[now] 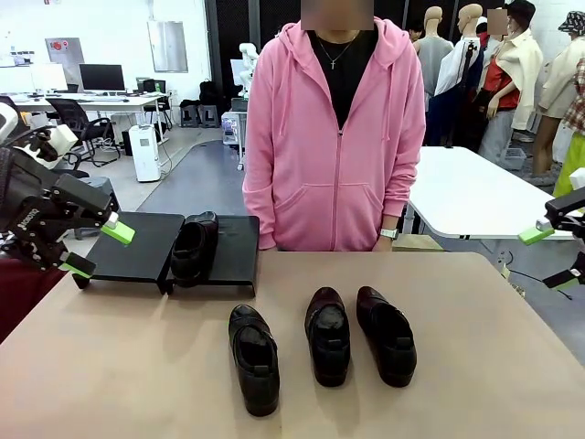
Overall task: Organize the shoes by placing them on the stand.
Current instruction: Pick up one Shoe and place it in the middle of the table, then place the Shoe from the middle of the table onto the Shoes Stand.
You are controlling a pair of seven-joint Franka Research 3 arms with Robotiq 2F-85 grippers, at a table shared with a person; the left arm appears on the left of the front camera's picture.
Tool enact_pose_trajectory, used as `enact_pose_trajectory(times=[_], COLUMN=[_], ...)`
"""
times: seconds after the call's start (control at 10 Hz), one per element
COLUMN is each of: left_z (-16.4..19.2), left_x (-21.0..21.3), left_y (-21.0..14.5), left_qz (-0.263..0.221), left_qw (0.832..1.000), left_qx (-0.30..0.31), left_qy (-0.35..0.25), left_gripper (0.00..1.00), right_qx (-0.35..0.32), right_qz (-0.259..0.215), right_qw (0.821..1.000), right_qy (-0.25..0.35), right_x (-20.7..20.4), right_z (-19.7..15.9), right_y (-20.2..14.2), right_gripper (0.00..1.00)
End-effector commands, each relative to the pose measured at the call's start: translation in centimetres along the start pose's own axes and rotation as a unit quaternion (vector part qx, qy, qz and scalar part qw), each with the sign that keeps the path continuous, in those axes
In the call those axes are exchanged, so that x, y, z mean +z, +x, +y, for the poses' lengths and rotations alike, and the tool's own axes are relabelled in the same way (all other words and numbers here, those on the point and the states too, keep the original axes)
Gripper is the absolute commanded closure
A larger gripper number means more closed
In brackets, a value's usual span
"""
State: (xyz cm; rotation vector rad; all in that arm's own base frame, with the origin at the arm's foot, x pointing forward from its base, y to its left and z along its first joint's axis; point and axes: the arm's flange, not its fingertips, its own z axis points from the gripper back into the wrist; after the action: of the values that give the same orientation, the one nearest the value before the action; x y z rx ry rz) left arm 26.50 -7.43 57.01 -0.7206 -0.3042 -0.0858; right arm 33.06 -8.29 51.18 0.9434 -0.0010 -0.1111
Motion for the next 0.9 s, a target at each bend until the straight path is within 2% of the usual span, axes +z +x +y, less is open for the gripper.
enact_pose_trajectory(times=[0.0, 0.8], left_z=[0.22, 0.22], left_x=[0.08, 0.08], left_y=[0.08, 0.08], left_qz=[0.002, 0.002], left_qw=[1.0, 1.0], left_qx=[-0.009, -0.009], left_qy=[-0.005, -0.005], left_gripper=[0.0, 0.0], right_qx=[-0.012, -0.012], right_qz=[0.005, 0.005], right_qw=[1.0, 1.0], right_qy=[-0.007, -0.007], right_x=[0.56, 0.56], right_z=[0.39, 0.39], right_y=[-0.05, -0.05], right_gripper=[0.0, 0.0])
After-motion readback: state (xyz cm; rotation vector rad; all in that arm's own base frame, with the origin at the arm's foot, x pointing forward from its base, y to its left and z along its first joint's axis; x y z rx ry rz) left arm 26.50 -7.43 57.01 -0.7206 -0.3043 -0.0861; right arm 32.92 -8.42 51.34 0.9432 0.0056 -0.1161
